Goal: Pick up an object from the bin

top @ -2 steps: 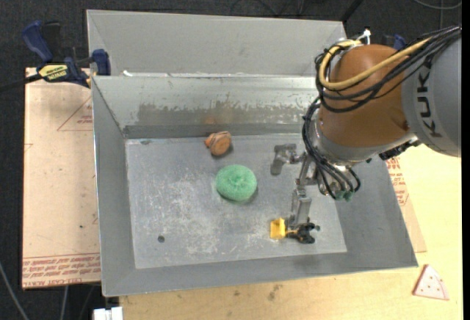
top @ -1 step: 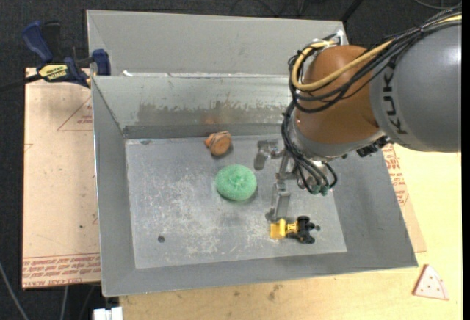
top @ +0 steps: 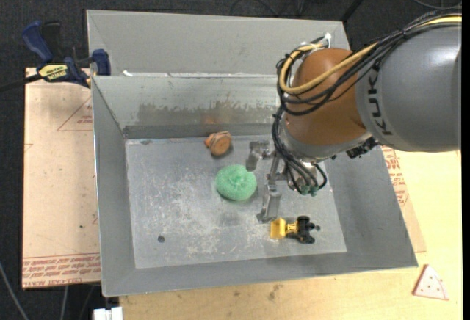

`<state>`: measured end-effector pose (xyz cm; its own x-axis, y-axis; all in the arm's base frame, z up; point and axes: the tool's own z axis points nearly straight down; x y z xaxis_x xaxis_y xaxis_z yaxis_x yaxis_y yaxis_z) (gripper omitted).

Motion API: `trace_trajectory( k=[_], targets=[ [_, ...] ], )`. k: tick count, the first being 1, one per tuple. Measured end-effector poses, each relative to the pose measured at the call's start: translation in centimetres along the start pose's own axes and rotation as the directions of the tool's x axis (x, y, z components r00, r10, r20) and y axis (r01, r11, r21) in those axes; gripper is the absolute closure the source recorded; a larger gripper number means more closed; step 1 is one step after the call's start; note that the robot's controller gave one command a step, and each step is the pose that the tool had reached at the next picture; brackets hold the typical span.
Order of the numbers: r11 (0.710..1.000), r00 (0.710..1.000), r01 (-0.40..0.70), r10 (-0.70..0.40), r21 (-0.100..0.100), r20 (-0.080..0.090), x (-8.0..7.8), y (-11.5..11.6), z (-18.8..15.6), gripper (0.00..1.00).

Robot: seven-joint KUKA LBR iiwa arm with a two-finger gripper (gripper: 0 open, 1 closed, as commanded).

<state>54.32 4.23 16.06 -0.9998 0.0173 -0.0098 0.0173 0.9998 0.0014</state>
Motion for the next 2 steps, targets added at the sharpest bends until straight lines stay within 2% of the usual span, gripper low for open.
trace_trajectory(
  k=[1, 2],
  targets=[
    [1.0, 1.0, -0.016, 0.016, 0.001, -0.022, 1.9, -0.7, 0.8, 0.0],
    [0.988, 0.988, 0.154, -0.154, 0.001, 0.006, -1.2, -0.7, 1.6, 0.0]
  ],
)
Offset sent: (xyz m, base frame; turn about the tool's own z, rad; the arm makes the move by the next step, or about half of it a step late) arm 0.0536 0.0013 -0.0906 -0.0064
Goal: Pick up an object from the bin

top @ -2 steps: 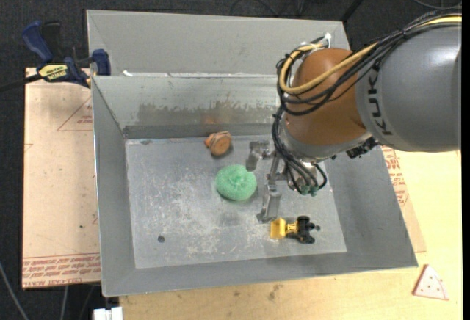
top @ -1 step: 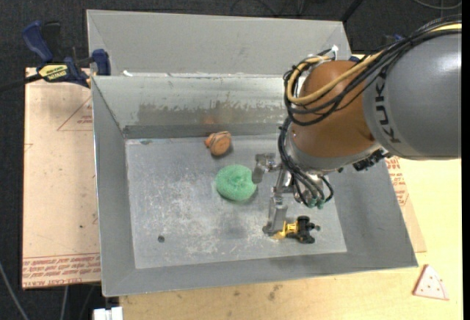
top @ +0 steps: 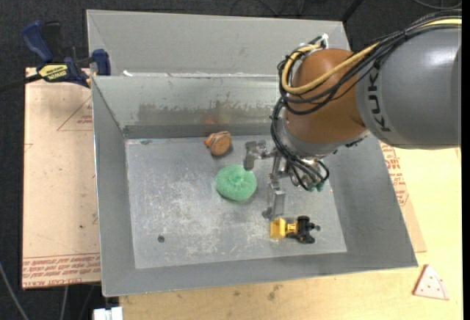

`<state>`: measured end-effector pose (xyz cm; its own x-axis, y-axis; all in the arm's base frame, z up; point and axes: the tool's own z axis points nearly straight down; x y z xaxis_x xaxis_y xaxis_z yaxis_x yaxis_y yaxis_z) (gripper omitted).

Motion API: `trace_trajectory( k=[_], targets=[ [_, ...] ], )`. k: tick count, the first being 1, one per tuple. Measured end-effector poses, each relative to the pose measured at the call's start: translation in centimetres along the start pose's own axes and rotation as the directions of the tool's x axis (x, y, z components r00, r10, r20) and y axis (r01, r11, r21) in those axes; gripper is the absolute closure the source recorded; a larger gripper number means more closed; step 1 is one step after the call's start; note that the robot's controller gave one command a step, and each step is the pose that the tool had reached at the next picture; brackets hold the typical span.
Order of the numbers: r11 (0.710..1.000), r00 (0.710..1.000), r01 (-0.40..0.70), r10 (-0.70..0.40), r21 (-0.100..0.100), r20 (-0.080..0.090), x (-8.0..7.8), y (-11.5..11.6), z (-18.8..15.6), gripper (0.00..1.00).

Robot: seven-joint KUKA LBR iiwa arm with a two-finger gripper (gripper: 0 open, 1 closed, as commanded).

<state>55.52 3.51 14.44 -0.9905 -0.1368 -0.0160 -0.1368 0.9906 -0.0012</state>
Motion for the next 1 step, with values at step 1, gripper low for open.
trace_trajectory(
  k=[1],
  targets=[
    [0.969, 0.968, -0.249, 0.249, 0.002, -0.015, -1.01, 1.44, 4.29, 0.0]
  ],
)
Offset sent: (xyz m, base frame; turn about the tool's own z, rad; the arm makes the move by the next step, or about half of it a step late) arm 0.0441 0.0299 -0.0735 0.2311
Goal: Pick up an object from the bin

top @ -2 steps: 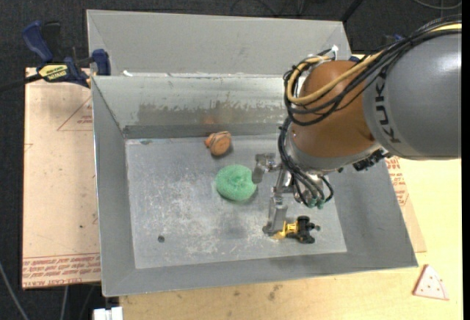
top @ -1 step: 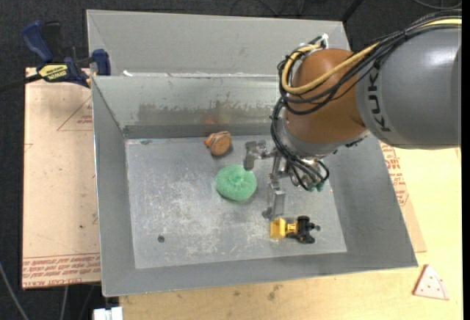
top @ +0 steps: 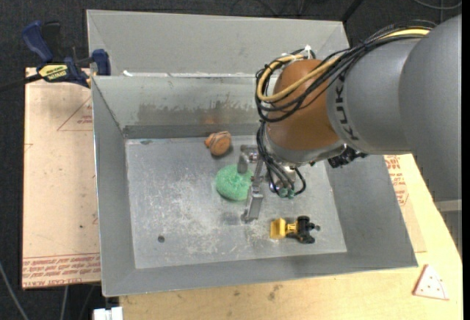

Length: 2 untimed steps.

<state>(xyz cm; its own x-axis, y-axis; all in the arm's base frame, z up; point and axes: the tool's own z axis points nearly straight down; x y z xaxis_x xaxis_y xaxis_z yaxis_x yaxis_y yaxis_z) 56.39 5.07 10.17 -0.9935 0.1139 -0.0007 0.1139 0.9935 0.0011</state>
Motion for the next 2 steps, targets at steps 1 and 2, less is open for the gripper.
trace_trajectory(
  k=[1, 2],
  targets=[
    [1.0, 1.0, 0.019, -0.019, 0.0, 0.008, -3.67, 1.79, 2.71, 1.0],
    [1.0, 1.0, 0.019, -0.019, 0.0, 0.008, -3.67, 1.79, 2.71, 1.0]
  ],
)
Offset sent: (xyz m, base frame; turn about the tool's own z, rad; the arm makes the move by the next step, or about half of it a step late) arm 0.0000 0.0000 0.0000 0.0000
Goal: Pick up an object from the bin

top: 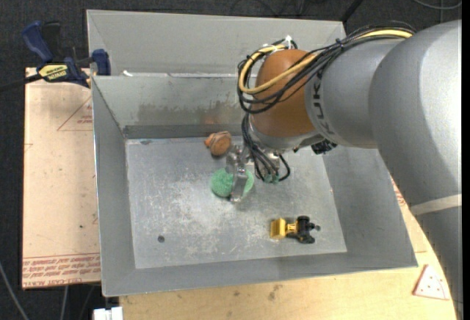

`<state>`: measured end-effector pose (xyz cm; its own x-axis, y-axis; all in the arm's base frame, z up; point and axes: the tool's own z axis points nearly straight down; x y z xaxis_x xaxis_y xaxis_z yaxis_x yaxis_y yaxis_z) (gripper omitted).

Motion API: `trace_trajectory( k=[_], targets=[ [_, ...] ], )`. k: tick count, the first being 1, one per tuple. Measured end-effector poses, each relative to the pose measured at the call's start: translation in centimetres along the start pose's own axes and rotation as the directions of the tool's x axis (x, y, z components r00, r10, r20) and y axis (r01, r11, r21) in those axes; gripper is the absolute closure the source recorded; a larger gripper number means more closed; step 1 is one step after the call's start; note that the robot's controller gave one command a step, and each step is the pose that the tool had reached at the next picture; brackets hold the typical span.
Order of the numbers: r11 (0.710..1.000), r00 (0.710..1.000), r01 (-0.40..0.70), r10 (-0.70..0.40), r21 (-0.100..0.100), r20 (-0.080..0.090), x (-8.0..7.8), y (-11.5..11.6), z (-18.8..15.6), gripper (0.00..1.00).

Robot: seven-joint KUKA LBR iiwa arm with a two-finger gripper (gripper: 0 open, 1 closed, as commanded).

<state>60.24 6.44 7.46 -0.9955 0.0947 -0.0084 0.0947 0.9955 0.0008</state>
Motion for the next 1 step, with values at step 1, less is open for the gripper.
trace_trajectory(
  k=[1],
  targets=[
    [0.999, 0.999, 0.045, -0.045, 0.0, -0.005, -1.41, -1.33, -12.22, 1.0]
  ],
)
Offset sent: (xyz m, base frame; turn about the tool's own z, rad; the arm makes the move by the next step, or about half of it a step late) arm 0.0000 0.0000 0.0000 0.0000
